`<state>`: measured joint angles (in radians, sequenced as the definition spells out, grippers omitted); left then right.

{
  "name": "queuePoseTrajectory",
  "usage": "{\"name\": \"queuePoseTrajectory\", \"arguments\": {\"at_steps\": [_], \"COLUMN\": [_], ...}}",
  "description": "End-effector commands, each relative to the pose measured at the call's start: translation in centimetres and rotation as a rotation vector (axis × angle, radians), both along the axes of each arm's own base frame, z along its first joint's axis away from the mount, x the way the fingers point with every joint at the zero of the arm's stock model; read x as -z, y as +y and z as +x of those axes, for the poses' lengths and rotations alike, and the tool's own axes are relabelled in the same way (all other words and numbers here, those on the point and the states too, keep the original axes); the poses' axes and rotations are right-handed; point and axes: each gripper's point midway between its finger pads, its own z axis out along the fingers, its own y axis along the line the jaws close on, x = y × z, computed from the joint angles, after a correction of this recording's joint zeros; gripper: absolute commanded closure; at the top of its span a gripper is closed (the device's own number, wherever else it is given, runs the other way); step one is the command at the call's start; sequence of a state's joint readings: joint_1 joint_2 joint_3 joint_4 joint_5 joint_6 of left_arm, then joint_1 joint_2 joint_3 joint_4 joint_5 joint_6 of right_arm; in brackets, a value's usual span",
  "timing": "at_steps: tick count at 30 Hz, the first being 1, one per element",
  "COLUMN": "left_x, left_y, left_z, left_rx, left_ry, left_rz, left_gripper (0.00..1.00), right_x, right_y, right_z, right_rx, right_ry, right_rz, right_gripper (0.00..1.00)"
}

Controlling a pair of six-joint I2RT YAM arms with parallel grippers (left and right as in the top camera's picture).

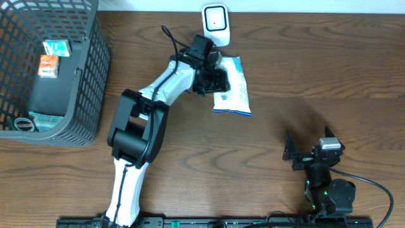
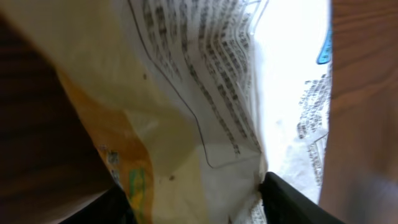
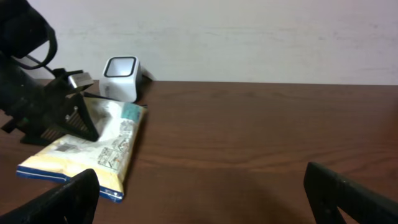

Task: Scan the item barcode
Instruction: 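Move the bag right and release it on the table with the left gripper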

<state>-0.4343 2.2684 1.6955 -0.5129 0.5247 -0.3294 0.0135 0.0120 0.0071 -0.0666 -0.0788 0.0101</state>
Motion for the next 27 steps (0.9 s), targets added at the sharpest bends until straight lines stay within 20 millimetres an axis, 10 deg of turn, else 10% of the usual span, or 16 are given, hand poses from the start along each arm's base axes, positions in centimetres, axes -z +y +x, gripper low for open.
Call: {"name": "queuePoseTrajectory", "arguments": {"at_steps": [1, 14, 21, 27], "left_x": [0.2, -5.3, -8.5, -16.2], "left_y": [-2.9, -14.1, -12.4, -8.1], "left_z": [-1.5, -3.3, -1.3, 1.1], "left_rx": [0.064, 0.127, 0.099, 0.134], "left_ry": [0.015, -0.1, -0.163, -0.373], "left_rz": [-0.059, -0.334, -0.36, -0.383], "left_gripper": [0.44, 0.45, 0.45, 0.45], "right_x": [0.0, 0.0, 0.0, 0.0], "right_y": [0.2, 0.2, 0.2, 0.2], "right_z": [0.0, 0.0, 0.0, 0.0], "right_rx": [-0.01, -0.01, -0.01, -0.01], "right_ry": [-0.001, -0.001, -0.001, -0.001], "right_rz": [-0.011, -0.011, -0.011, -0.011], "right_gripper": [0.01, 0.01, 0.01, 0.01]}}
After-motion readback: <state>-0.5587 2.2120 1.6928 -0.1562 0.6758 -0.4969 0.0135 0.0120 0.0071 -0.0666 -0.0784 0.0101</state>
